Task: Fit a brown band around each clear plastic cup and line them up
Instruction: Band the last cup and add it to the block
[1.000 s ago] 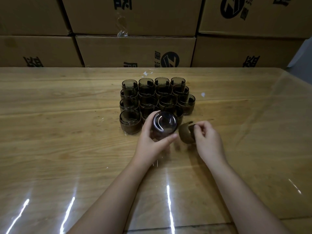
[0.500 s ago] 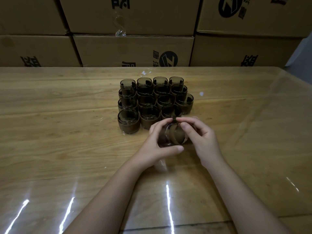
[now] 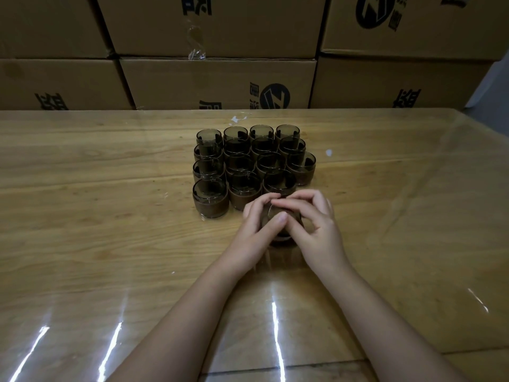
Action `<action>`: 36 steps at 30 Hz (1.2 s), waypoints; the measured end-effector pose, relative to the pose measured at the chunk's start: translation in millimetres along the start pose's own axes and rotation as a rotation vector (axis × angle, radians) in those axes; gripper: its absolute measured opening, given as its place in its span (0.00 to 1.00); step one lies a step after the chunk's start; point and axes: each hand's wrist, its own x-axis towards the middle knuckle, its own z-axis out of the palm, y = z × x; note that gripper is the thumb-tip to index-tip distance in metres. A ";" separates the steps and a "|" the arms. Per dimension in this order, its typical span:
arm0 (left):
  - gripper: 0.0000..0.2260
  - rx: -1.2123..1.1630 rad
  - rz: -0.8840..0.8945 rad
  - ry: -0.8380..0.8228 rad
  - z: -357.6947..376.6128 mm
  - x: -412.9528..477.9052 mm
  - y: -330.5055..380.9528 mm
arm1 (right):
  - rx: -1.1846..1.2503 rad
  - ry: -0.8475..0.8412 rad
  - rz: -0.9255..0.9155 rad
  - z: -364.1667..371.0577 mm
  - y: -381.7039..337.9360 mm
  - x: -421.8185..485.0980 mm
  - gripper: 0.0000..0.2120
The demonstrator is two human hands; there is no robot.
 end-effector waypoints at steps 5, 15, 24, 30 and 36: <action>0.21 0.003 -0.029 0.044 0.5 1.2 -1.4 | 0.221 -0.165 0.320 0.9 -0.1 0.3 0.29; 0.13 -0.111 -0.096 0.109 8.0 2.0 3.6 | 0.207 0.010 0.329 10.7 6.0 -5.2 0.15; 0.13 -0.117 -0.082 0.144 17.7 0.4 4.9 | 0.249 0.188 0.368 16.8 7.4 -5.4 0.13; 0.17 -0.289 -0.072 0.165 13.1 1.7 2.1 | 0.376 0.071 0.417 14.6 1.6 -2.4 0.11; 0.26 -0.125 0.010 0.119 12.6 -0.5 -1.5 | 0.425 0.043 0.511 10.3 0.2 1.0 0.17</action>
